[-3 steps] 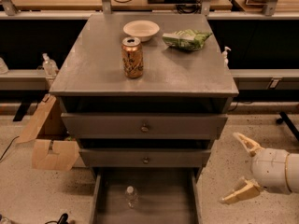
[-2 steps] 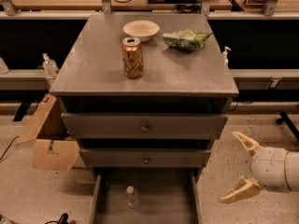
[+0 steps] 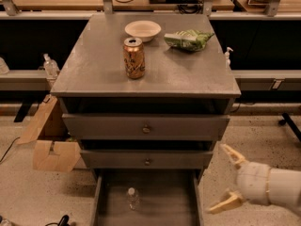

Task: Pick water bottle from bottom drawer and place on counter

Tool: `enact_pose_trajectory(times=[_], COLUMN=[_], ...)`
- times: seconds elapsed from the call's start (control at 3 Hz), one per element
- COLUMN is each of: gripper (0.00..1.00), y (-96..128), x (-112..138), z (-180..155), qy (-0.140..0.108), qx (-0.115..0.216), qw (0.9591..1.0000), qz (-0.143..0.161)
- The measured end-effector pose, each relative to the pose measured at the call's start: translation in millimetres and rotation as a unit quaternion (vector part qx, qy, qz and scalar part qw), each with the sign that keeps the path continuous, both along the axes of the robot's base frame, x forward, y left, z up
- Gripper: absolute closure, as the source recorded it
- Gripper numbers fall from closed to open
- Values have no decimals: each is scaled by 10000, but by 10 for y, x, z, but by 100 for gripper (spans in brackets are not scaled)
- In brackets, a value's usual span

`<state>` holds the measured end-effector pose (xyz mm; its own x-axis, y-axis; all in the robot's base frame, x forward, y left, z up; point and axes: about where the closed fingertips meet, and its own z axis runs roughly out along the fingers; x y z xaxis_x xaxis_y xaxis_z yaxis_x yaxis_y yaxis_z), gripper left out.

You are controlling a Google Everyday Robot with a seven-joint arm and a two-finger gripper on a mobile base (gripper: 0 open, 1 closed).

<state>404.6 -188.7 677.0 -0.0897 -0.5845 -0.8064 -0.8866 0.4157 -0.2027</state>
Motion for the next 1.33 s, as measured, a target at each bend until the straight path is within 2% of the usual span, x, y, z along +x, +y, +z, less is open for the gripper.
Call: enact_pose_trajectory(times=[0.33,0.67,1.0,1.33], gripper=[0,0,0,0], y=[503,896,1392,1497], x=[-38,-46,-89,-143], z=[-608,-1049,-1618,-1762], qy=[-366,-756,-770,-644], qx=[393,689,1076,1293], qw=[9977,9919,9860,9845], qz=[405,751,1019,994])
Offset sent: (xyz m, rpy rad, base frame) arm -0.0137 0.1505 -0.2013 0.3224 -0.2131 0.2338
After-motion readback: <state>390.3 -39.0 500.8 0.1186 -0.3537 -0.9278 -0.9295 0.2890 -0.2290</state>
